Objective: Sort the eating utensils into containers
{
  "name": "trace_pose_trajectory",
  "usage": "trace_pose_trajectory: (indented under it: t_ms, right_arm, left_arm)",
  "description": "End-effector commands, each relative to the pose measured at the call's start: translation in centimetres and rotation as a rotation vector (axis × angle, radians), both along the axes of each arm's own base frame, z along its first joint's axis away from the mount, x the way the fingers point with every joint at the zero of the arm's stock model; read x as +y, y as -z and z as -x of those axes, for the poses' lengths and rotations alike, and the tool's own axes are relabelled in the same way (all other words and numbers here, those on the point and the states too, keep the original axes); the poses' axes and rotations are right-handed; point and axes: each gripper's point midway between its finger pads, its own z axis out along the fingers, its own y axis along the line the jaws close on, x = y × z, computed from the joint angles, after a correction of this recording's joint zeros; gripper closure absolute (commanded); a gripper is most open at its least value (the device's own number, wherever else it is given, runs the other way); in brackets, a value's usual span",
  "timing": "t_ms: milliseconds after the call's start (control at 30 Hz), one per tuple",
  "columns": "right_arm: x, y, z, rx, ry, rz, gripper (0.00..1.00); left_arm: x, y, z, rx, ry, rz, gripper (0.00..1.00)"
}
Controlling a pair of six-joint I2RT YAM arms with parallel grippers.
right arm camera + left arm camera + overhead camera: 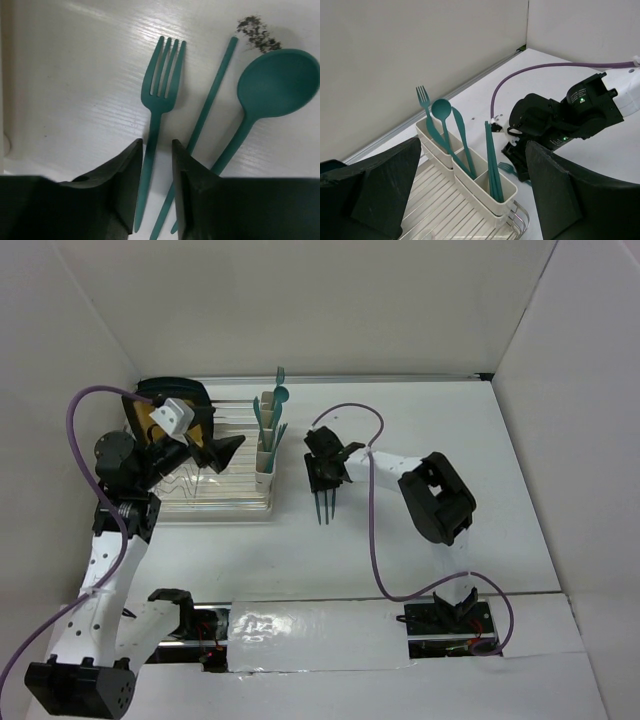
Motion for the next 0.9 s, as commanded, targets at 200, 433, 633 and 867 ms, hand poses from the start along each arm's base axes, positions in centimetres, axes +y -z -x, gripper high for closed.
trace_pose_trajectory:
  t_ms: [200,433,633,867]
  right_arm:
    - [-4.8,4.1,1.6,0.038,0.104,0.267,0.82]
    - [-7.5,5.7,3.9,0.092,0.164,0.329,1.00]
    - [-2.8,-6.9,2.7,-0.079,0.058,-0.252,1.00]
    - [-2.5,-16.7,2.4,-0.184,0.063,-0.467,1.00]
  left_arm:
    - [0.2,-0.9,1.2,-0.056,0.012,-0.060,0.02]
    - [-0.7,-0.5,1.9,-0.013,0.087,-0.063,0.01]
    - [-1.1,0.2,1.1,0.292,0.034,0.171,0.00]
    - [-5.0,2.8,-1.0,0.517,0.086,0.231,0.00]
